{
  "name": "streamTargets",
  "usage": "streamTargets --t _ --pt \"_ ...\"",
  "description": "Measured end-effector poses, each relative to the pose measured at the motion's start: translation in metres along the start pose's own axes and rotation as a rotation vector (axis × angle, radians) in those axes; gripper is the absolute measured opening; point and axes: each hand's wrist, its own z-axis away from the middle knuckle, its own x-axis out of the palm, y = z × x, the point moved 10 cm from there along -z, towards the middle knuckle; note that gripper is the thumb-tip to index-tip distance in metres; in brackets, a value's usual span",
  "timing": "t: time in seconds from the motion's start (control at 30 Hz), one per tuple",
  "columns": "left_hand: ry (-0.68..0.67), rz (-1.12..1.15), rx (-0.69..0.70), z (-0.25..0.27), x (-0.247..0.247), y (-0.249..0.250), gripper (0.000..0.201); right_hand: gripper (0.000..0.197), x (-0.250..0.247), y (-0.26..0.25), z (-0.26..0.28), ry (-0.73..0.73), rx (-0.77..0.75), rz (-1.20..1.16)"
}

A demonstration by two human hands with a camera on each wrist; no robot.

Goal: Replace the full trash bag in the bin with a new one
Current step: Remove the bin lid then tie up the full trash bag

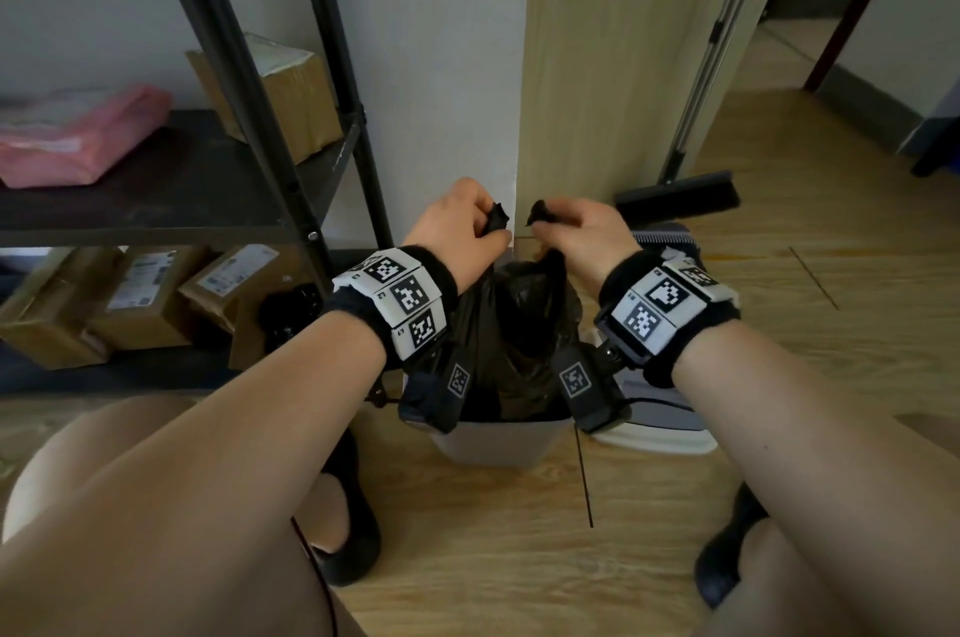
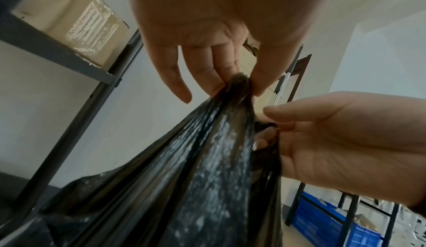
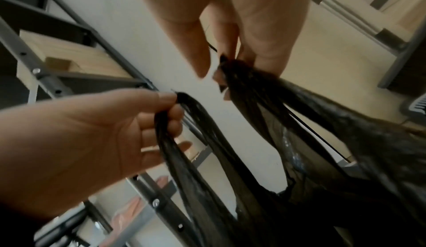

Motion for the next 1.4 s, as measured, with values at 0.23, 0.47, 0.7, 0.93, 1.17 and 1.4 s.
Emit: streamTargets --t 0.23,0.47,0.7,0.93,1.17,1.4 --pt "-0.109 -0.091 0.212 -0.001 0.004 0.027 0.016 0.023 0.046 -0.008 0.010 -0.243 -0.077 0.260" --pt "-0.170 0.061 -0.013 -0.003 0.015 -0.014 0.033 0.031 0.041 0.010 -0.002 -0.180 -0.028 0.003" --pt "-0.066 -0.041 -0.033 -0.004 0.011 -0.025 0.012 0.017 0.037 0.020 -0.010 -0.117 0.031 -0.027" --pt "-0.293 0.078 -0.146 0.008 0.036 -0.036 0.061 0.021 0.042 0.033 -0.013 -0.216 0.186 -0.348" --pt "-0.297 0.069 -0.151 0.012 0.061 -0.049 0.027 0.015 0.046 0.029 -0.006 -0.262 0.183 -0.367" --pt "-0.261 0.139 -0.188 -0.003 0.051 -0.069 0.015 0.021 0.049 0.012 -0.008 -0.361 -0.100 0.334"
